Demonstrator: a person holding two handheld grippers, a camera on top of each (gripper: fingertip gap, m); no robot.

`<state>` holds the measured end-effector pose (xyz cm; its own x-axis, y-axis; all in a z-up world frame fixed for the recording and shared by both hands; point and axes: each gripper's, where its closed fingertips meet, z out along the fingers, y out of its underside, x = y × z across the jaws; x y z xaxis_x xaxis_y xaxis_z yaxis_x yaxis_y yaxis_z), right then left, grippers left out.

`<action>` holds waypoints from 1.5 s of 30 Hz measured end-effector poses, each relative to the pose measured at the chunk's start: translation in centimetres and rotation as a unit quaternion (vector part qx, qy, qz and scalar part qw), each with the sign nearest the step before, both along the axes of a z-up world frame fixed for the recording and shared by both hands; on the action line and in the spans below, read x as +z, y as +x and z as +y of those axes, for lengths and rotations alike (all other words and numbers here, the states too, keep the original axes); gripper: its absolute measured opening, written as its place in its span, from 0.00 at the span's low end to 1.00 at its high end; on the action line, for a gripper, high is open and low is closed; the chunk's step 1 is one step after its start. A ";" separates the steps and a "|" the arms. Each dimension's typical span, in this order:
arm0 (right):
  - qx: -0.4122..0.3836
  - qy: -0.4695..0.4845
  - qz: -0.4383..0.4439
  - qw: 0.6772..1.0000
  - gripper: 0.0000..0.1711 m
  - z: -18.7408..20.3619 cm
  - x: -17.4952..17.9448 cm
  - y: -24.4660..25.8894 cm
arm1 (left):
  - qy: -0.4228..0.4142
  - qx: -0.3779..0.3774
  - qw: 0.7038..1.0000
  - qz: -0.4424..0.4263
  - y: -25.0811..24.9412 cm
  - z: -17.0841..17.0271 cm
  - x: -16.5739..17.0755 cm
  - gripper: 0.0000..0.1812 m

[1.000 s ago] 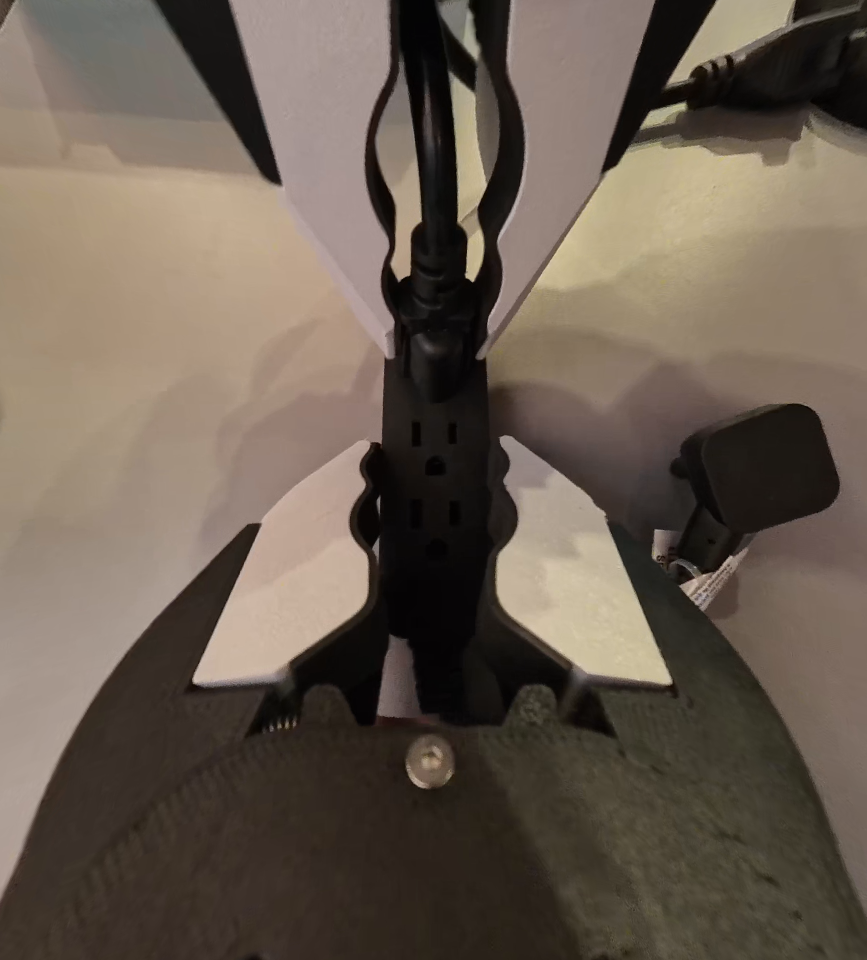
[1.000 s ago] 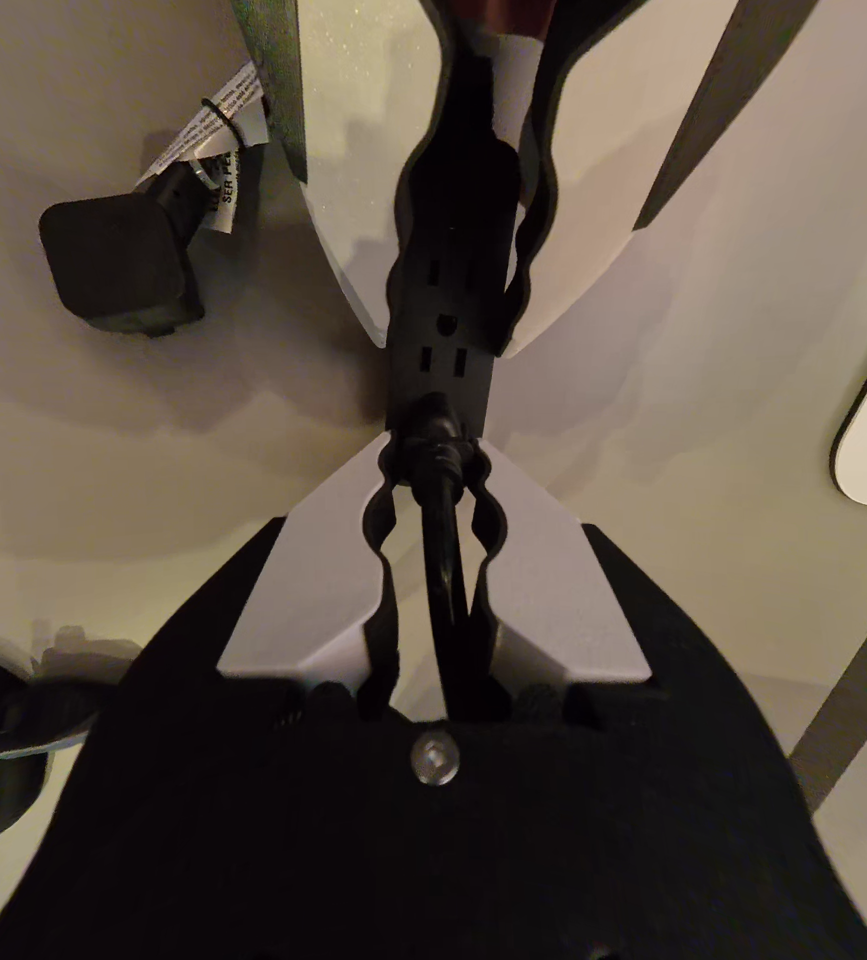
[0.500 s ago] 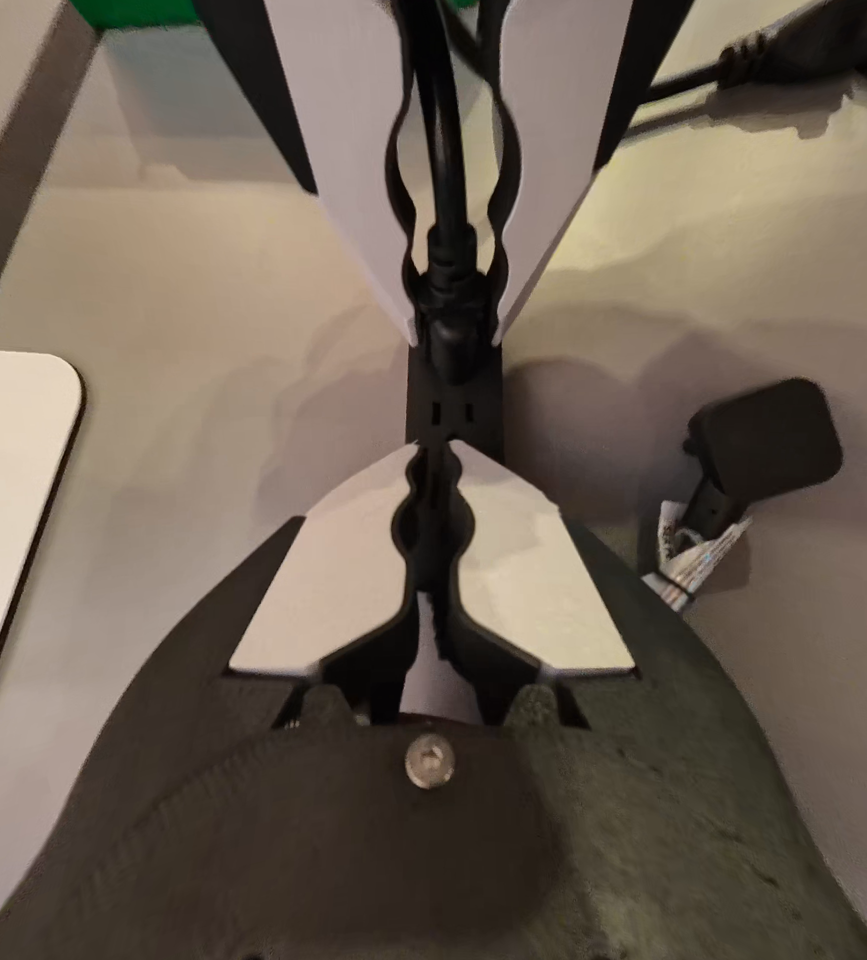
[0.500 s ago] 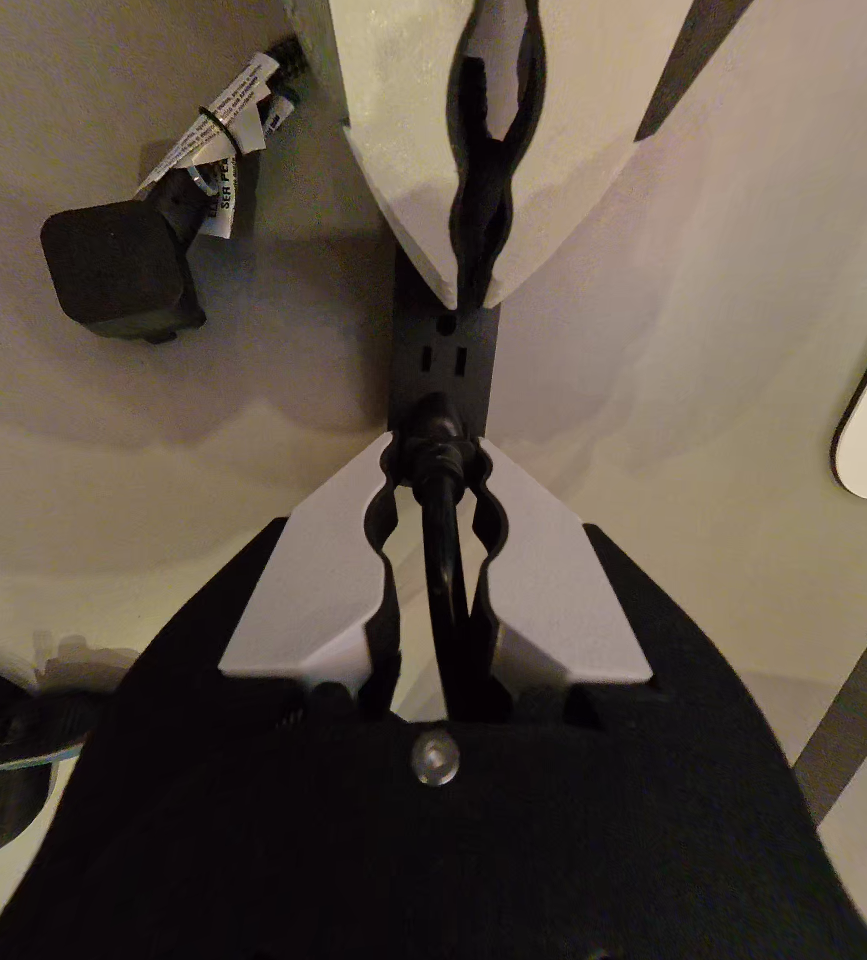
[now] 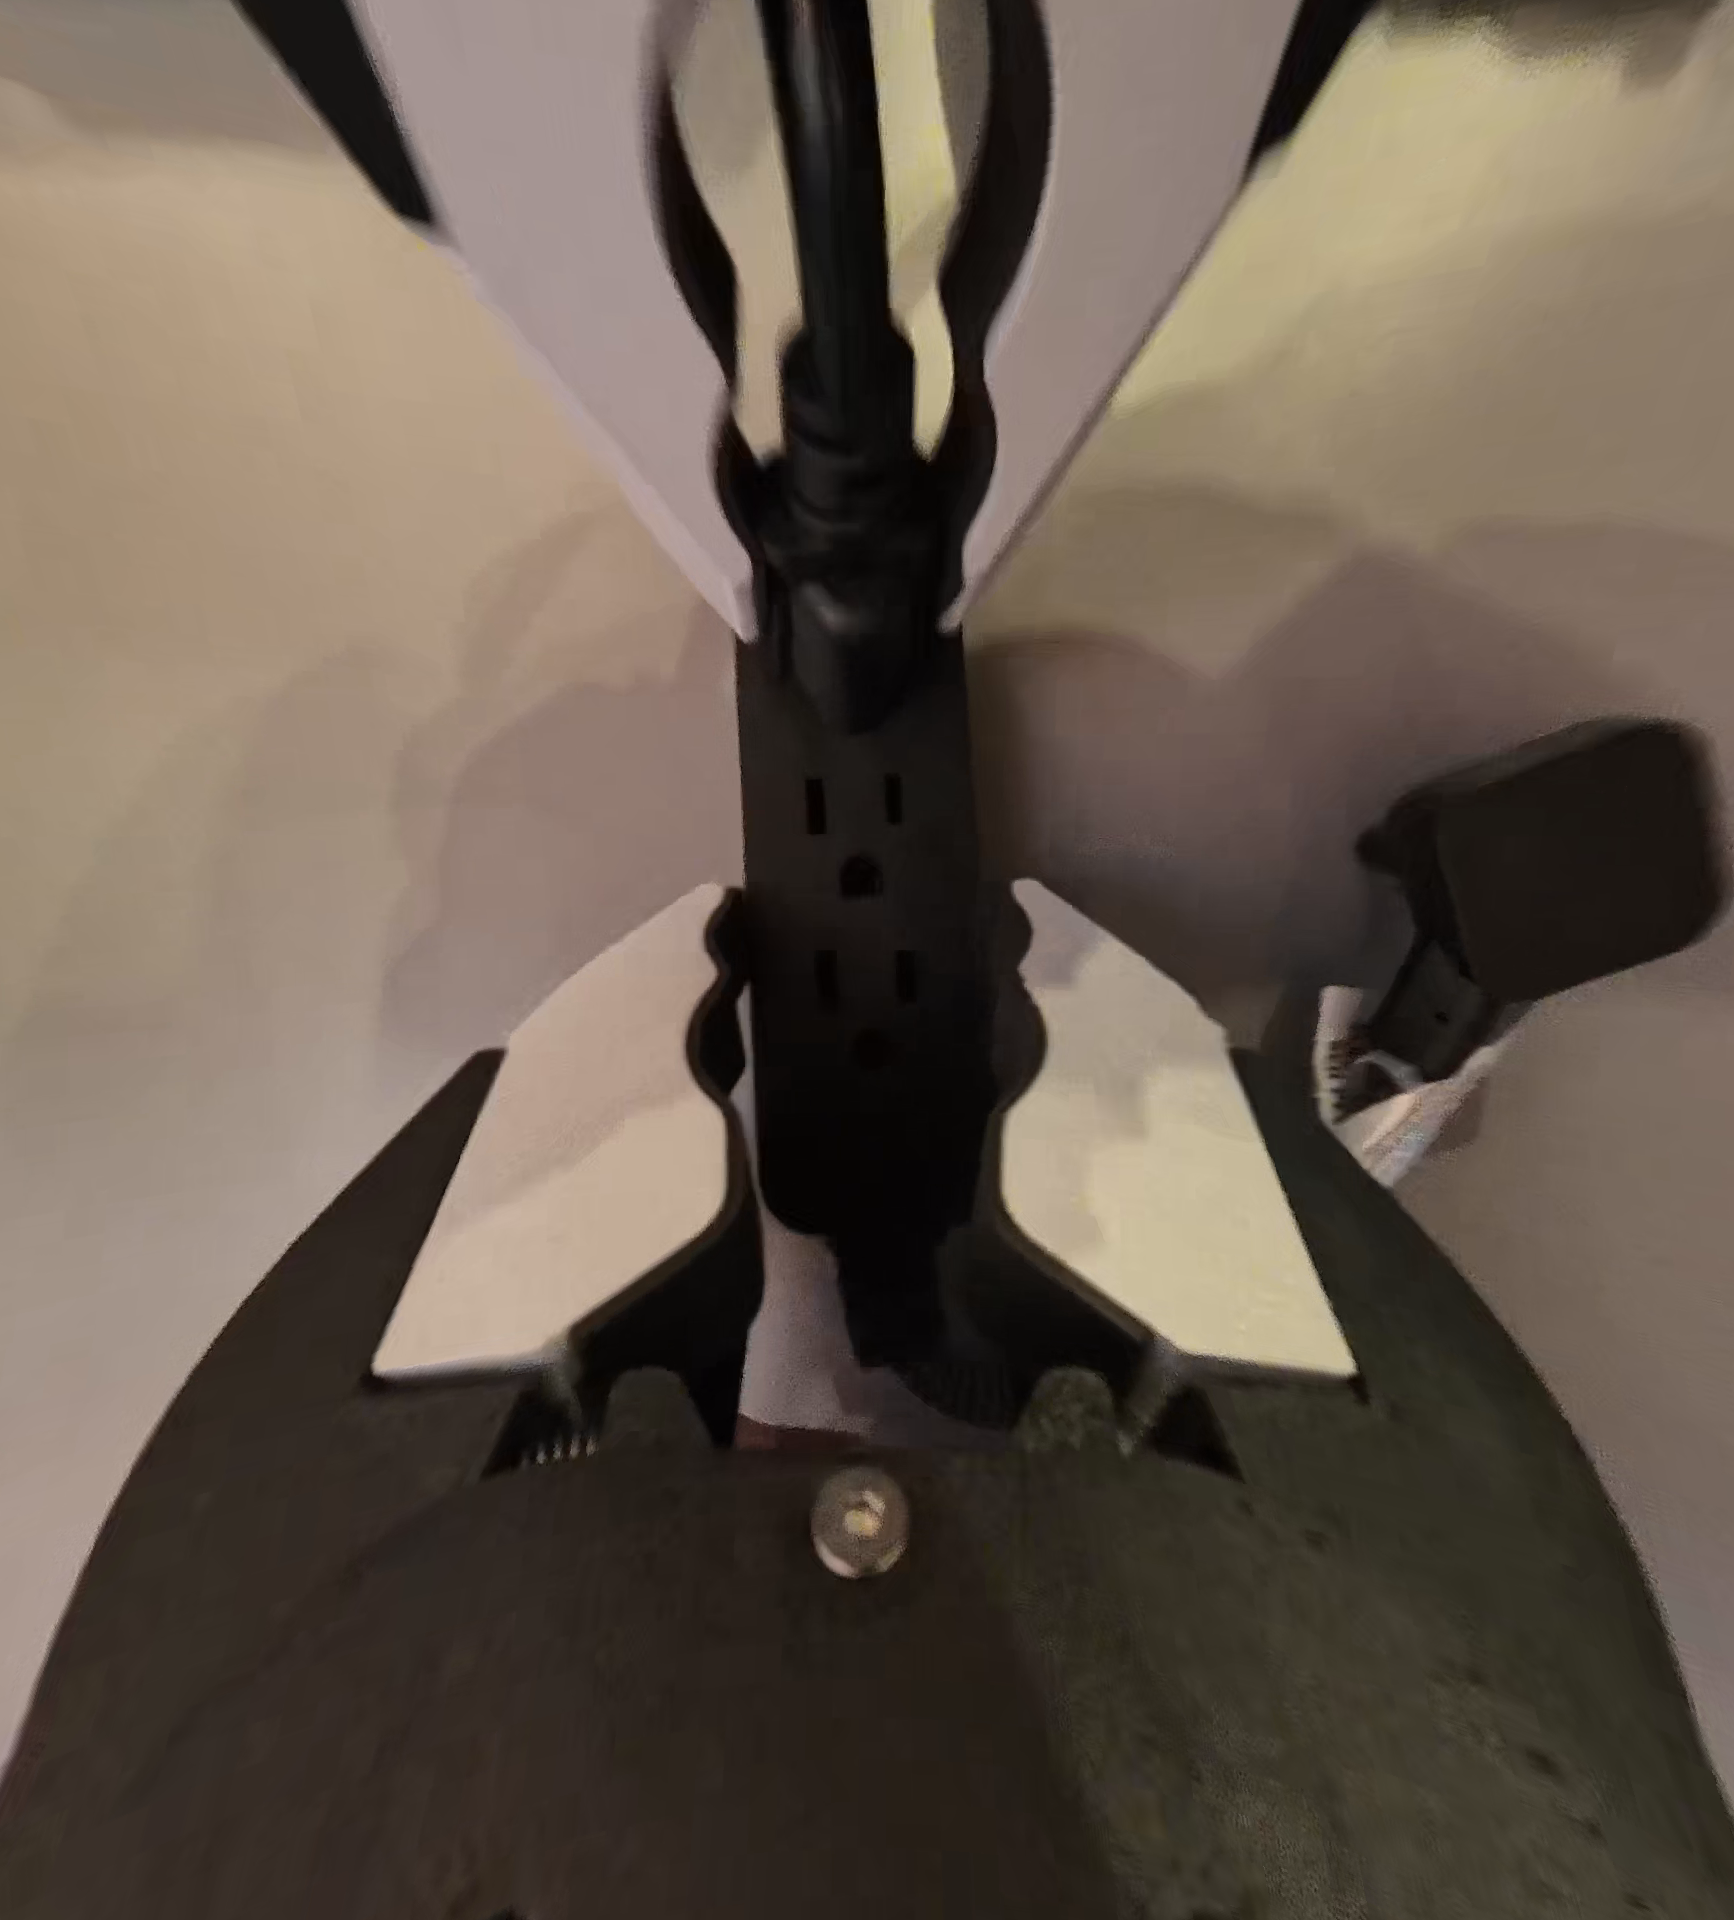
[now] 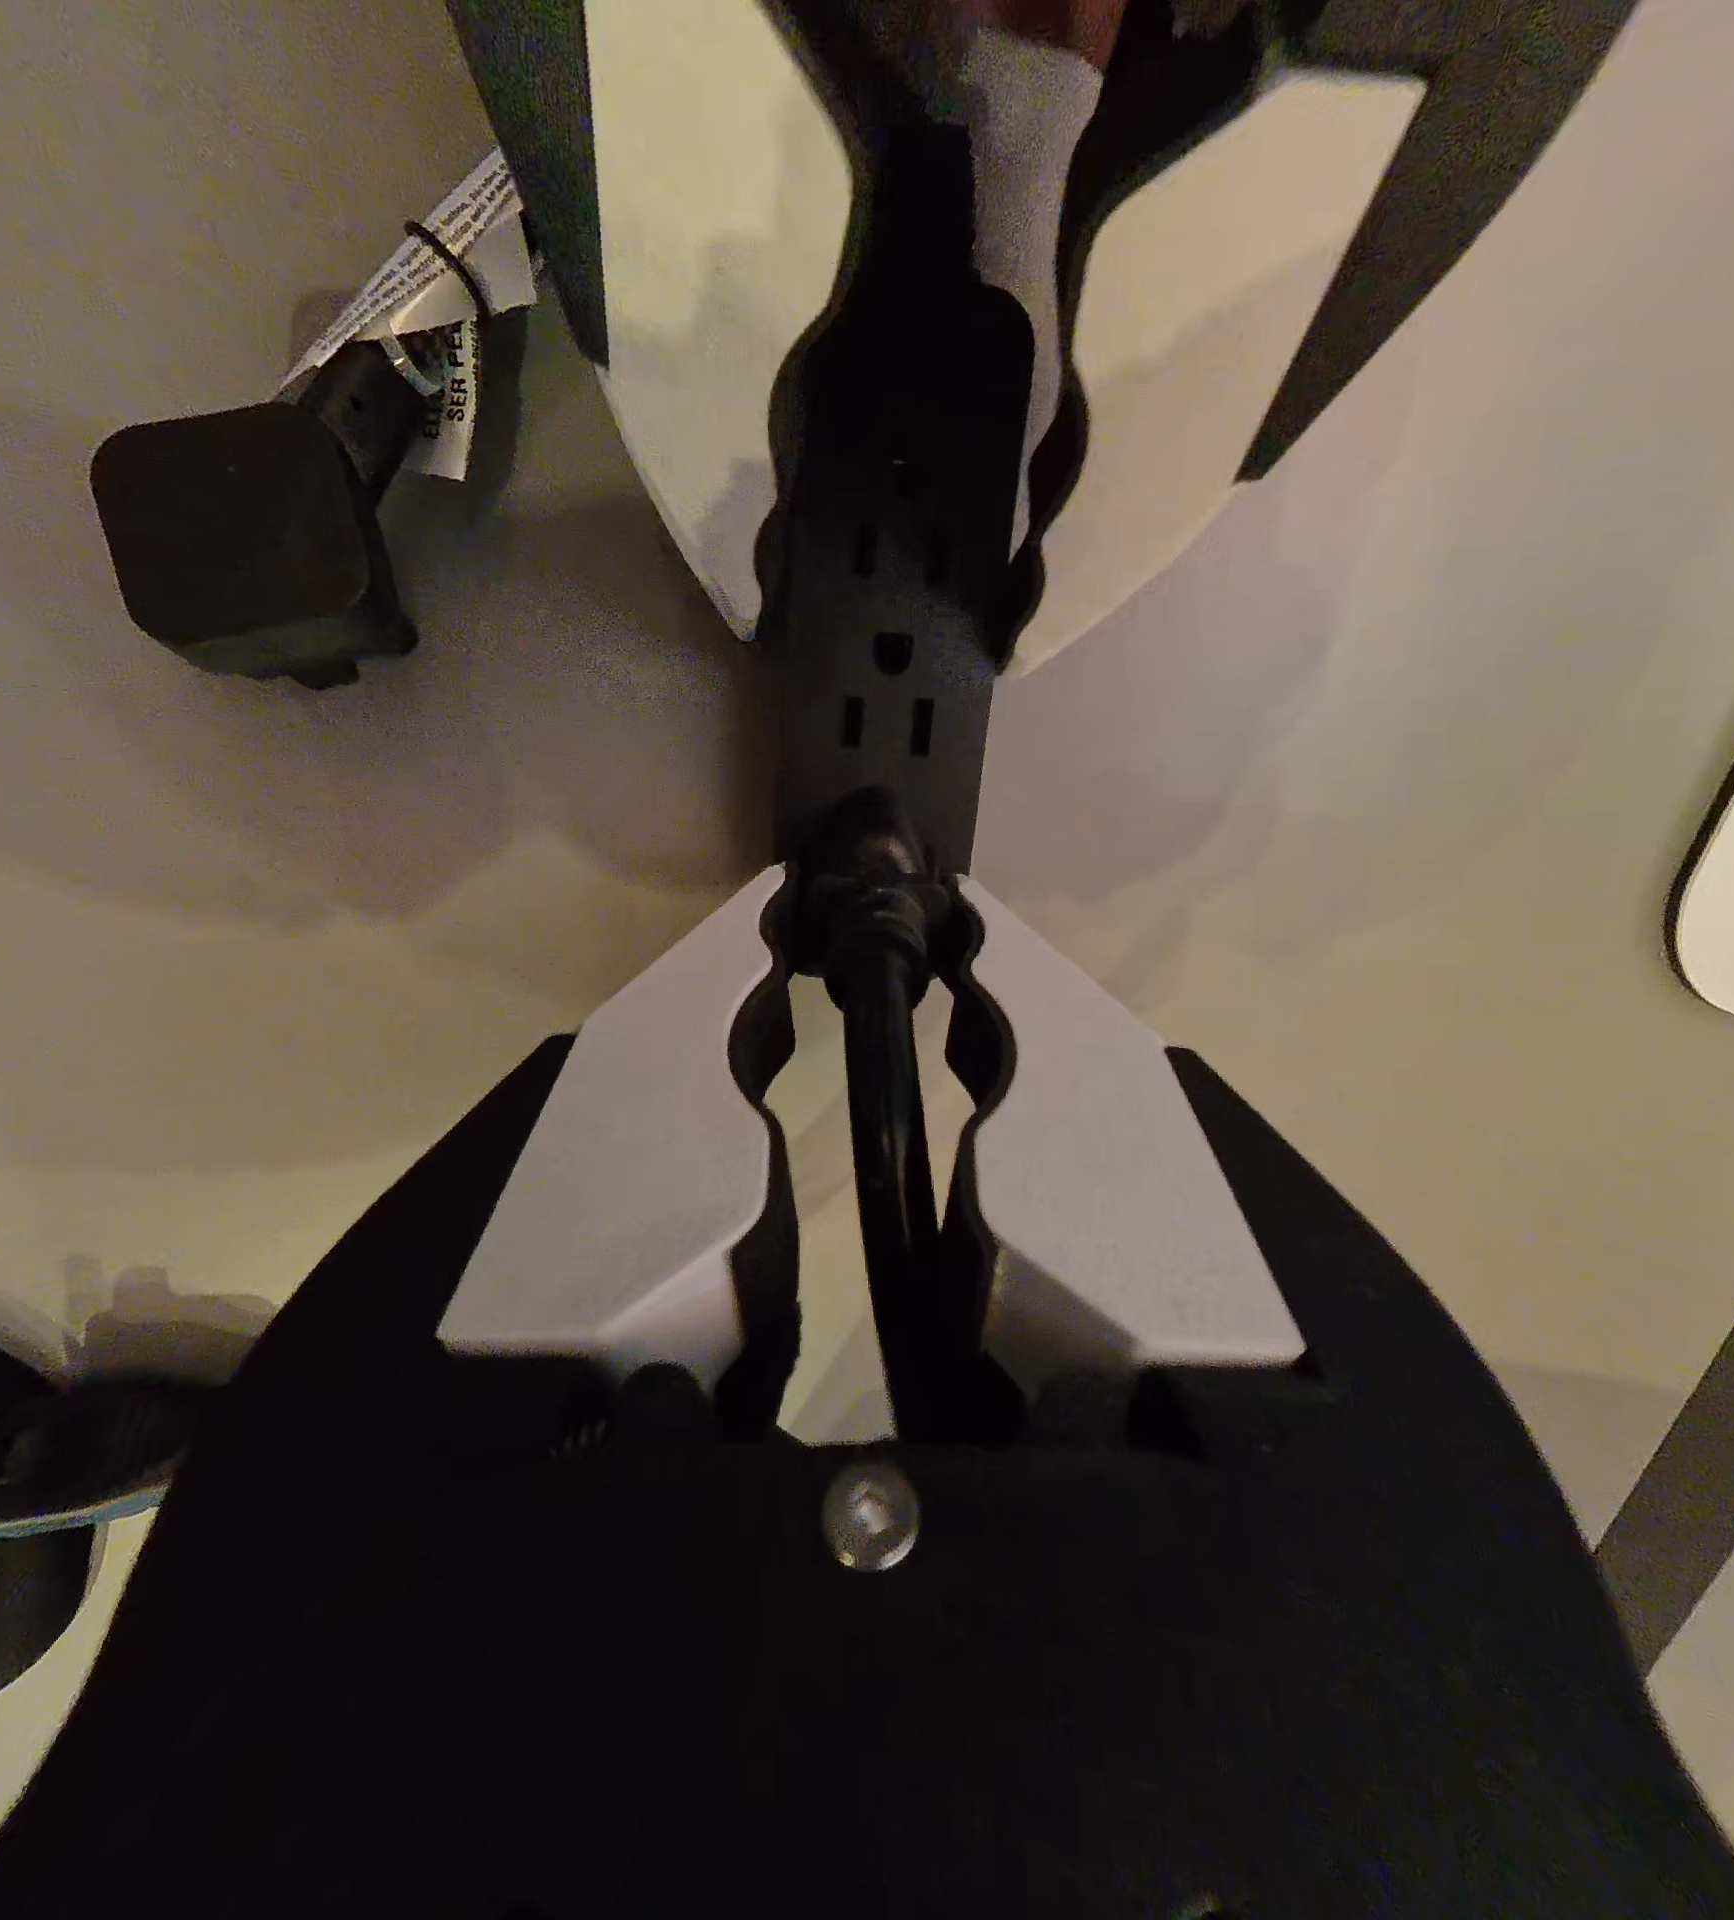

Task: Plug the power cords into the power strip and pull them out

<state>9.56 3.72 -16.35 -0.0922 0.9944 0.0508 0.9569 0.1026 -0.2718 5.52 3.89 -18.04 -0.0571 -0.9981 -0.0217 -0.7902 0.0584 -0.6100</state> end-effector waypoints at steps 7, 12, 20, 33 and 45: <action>-0.001 -0.001 0.009 1.000 0.13 -0.1 0.0 -0.1 | 0.008 0.027 0.999 -0.046 0.4 -0.1 -0.7 0.25; -0.002 -0.006 0.009 1.000 0.13 -0.1 0.0 -0.2 | 0.041 0.034 0.998 -0.046 0.5 0.0 -0.2 0.25; -0.005 -0.007 0.015 1.000 0.13 0.0 0.0 -0.4 | 0.033 0.021 0.998 -0.053 0.6 0.0 -0.3 0.25; 0.002 0.009 0.038 0.999 0.13 -0.1 0.1 -0.6 | 0.042 0.026 0.996 -0.068 0.7 -0.1 -0.3 0.25; -0.001 0.051 0.029 0.998 0.12 0.0 0.2 -0.6 | 0.041 0.020 0.997 -0.058 0.7 -0.2 -0.6 0.26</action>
